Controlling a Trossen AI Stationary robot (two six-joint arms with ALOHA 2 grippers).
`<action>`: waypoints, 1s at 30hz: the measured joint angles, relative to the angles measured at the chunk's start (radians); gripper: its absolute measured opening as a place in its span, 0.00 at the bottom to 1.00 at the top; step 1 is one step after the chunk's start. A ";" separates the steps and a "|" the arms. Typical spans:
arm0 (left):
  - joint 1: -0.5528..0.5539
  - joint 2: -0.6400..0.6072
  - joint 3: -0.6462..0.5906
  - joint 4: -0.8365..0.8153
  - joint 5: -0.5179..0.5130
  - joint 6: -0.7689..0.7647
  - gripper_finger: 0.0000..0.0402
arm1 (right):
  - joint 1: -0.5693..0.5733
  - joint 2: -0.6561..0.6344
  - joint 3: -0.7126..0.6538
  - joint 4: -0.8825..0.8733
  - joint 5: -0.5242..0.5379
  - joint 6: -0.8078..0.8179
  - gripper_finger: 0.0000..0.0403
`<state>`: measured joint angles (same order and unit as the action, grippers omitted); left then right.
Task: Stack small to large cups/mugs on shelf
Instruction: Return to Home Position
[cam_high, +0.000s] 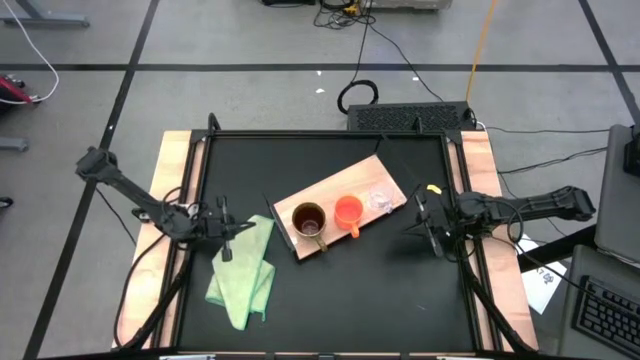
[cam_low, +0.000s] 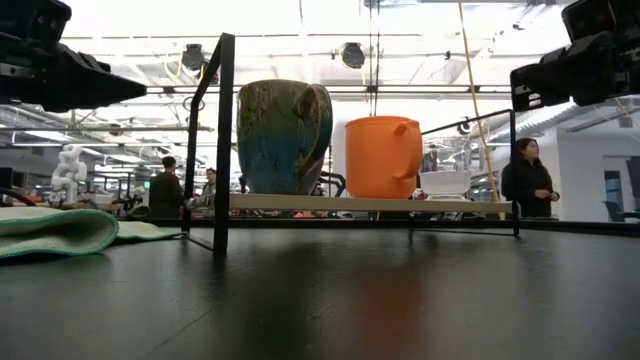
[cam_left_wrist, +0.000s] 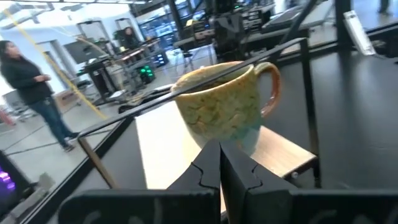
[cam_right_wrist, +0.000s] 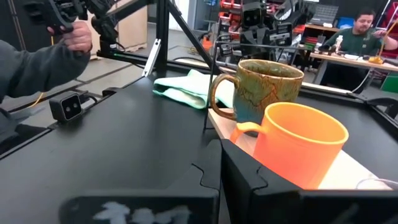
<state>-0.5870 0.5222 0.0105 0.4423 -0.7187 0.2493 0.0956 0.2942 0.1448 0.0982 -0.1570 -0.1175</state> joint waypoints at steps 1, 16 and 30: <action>0.011 -0.024 0.000 -0.023 0.026 0.000 0.00 | 0.000 -0.004 0.000 -0.001 -0.001 -0.002 0.00; 0.145 -0.282 0.000 -0.344 0.202 -0.130 0.00 | 0.000 -0.081 0.000 -0.067 -0.008 -0.026 0.00; 0.159 -0.315 0.000 -0.383 0.460 -0.166 0.00 | 0.000 -0.185 -0.039 -0.124 -0.018 0.001 0.00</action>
<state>-0.4284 0.2073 0.0105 0.0593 -0.2583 0.0834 0.0956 0.1091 0.1060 -0.0253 -0.1752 -0.1169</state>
